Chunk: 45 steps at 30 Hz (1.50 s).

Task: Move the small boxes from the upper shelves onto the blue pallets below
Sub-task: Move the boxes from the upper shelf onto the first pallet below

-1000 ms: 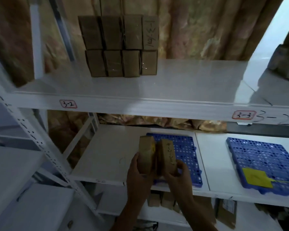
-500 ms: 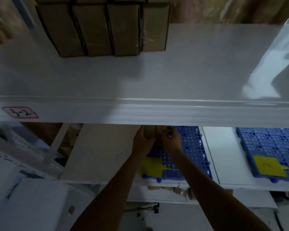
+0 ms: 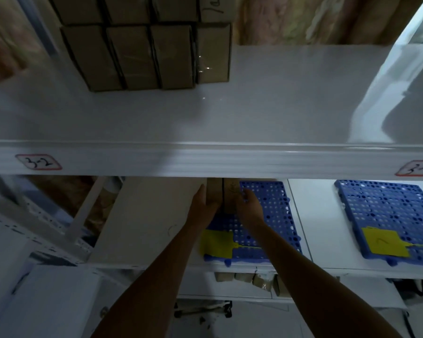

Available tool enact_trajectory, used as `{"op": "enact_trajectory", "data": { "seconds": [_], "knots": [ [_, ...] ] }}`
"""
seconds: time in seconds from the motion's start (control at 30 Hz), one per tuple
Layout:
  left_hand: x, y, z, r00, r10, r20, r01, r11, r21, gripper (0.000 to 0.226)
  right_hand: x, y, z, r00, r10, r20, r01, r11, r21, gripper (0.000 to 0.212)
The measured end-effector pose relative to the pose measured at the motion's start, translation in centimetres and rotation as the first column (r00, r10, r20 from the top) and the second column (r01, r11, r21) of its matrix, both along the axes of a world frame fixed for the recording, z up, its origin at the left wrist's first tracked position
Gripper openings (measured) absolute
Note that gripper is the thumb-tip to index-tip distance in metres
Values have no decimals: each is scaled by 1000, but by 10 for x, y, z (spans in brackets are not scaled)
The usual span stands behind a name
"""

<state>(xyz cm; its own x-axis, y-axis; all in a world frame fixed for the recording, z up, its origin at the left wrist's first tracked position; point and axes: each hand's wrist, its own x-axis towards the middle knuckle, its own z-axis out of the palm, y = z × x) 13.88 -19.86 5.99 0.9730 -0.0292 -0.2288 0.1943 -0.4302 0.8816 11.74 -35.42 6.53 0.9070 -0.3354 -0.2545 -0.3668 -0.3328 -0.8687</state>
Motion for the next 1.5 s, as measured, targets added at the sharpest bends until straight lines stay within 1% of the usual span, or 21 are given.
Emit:
{"op": "enact_trajectory", "data": {
  "seconds": [0.07,0.2,0.27,0.37,0.43,0.5,0.53,0.6,0.67,0.7,0.77,0.87,0.93,1.0,1.1,1.17,1.2,1.3,1.33,1.43,1.5],
  "knots": [
    [-7,2,10,1000,20,11,-20,999,29,74,-9,-5,9,999,11,-49,-13,999,-49,55],
    [-28,3,42,998,-17,59,11,995,95,68,-31,-15,36,991,80,-107,-96,985,-146,59],
    [-43,4,62,994,-35,101,26,995,96,67,-47,-18,52,983,132,-125,-155,969,-195,59],
    [-74,4,98,993,-9,119,1,998,66,66,-78,-21,83,971,208,-121,-235,932,-276,61],
    [-99,4,123,990,7,143,-11,1000,23,65,-101,-21,104,965,249,-85,-263,907,-328,65],
    [-124,6,145,979,0,203,-7,999,35,63,-124,-19,124,962,272,-32,-266,899,-348,67],
    [-137,7,154,974,3,225,-16,998,56,62,-136,-17,133,960,280,7,-262,906,-332,65],
    [-163,9,173,962,12,274,-32,997,68,58,-160,-13,148,947,308,90,-268,913,-307,53],
    [-183,11,191,937,-23,349,-3,997,76,45,-180,-7,165,930,340,142,-276,897,-344,44],
    [-192,12,201,927,-44,373,13,996,86,43,-189,-4,175,918,357,173,-276,888,-368,46],
    [-208,14,219,925,-57,376,23,995,93,49,-208,5,196,883,403,242,-291,873,-391,49],
    [-228,19,244,919,-28,394,9,999,51,55,-230,23,227,847,430,314,-296,871,-393,44],
    [-239,23,263,905,49,422,-45,999,-19,64,-241,36,249,823,428,374,-315,891,-328,39],
    [-244,32,282,859,127,496,-116,992,-52,63,-247,48,271,803,424,418,-331,901,-279,36],
    [-243,48,310,789,166,591,-157,985,-66,62,-248,63,304,781,400,480,-292,913,-287,57],
    [-240,60,326,753,175,634,-184,982,-52,71,-243,74,321,748,394,535,-266,915,-302,59],
    [-237,66,334,743,175,646,-188,981,-49,69,-238,80,328,733,392,556,-256,916,-308,59],
    [-220,84,351,731,194,654,-162,981,-110,29,-217,98,345,705,378,599,-230,922,-312,59],
    [-214,89,356,733,197,652,-148,980,-131,27,-208,104,349,698,378,609,-226,922,-314,59],
    [-184,109,367,729,141,670,-68,989,-135,28,-178,120,356,688,373,623,-216,924,-315,56],
    [-158,122,373,726,128,676,-45,989,-139,41,-155,132,361,664,355,658,-203,933,-299,47]
  ]
}}
